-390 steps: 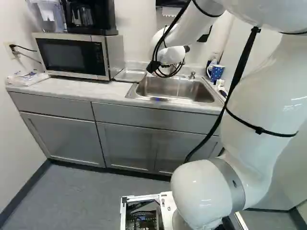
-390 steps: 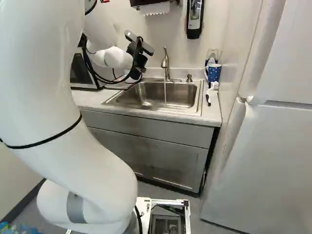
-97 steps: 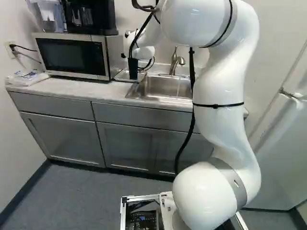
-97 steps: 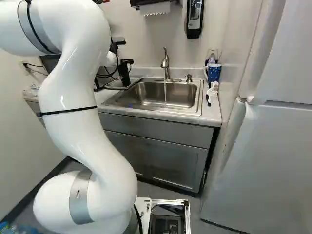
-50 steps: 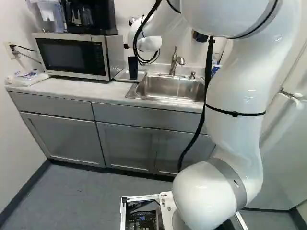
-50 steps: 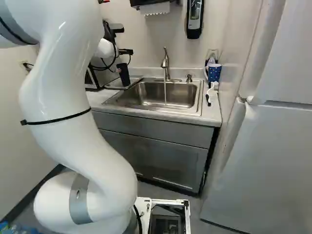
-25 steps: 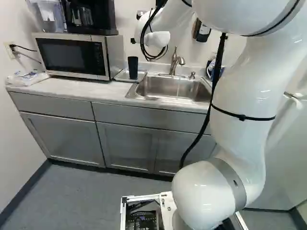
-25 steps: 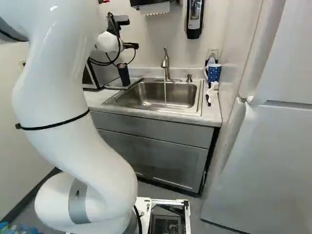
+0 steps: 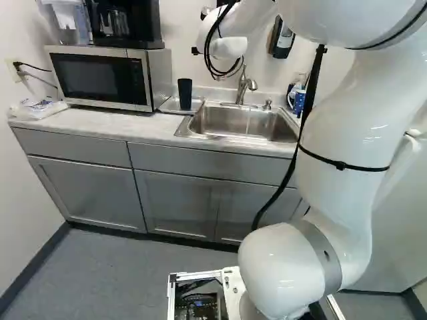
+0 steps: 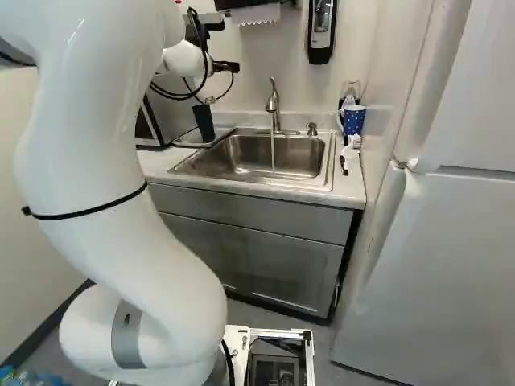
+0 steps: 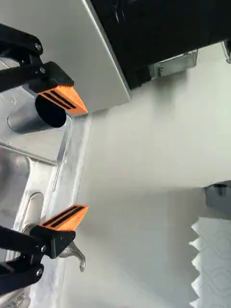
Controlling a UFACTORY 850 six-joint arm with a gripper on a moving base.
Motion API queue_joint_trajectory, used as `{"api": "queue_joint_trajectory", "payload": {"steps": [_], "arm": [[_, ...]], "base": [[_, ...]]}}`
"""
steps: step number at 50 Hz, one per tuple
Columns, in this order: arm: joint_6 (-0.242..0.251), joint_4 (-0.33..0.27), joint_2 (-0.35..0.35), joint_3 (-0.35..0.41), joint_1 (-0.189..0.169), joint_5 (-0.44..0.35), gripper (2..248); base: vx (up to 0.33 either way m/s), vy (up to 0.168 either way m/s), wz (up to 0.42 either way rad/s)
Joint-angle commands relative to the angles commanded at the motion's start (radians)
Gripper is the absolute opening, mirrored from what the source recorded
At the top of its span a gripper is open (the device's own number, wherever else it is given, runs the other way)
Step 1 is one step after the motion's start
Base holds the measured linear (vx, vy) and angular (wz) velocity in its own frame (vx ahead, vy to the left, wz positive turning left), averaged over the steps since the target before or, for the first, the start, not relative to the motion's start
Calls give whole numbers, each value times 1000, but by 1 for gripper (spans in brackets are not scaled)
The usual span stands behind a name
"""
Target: Rinse the cup and place it in the tray
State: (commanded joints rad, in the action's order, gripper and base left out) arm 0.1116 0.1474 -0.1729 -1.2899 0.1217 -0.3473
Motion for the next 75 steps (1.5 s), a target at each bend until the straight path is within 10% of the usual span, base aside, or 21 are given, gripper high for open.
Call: {"api": "queue_joint_trajectory", "payload": {"steps": [75], "arm": [[0,0,-133,-263,-155,167,247]], "base": [[0,0,0]]}}
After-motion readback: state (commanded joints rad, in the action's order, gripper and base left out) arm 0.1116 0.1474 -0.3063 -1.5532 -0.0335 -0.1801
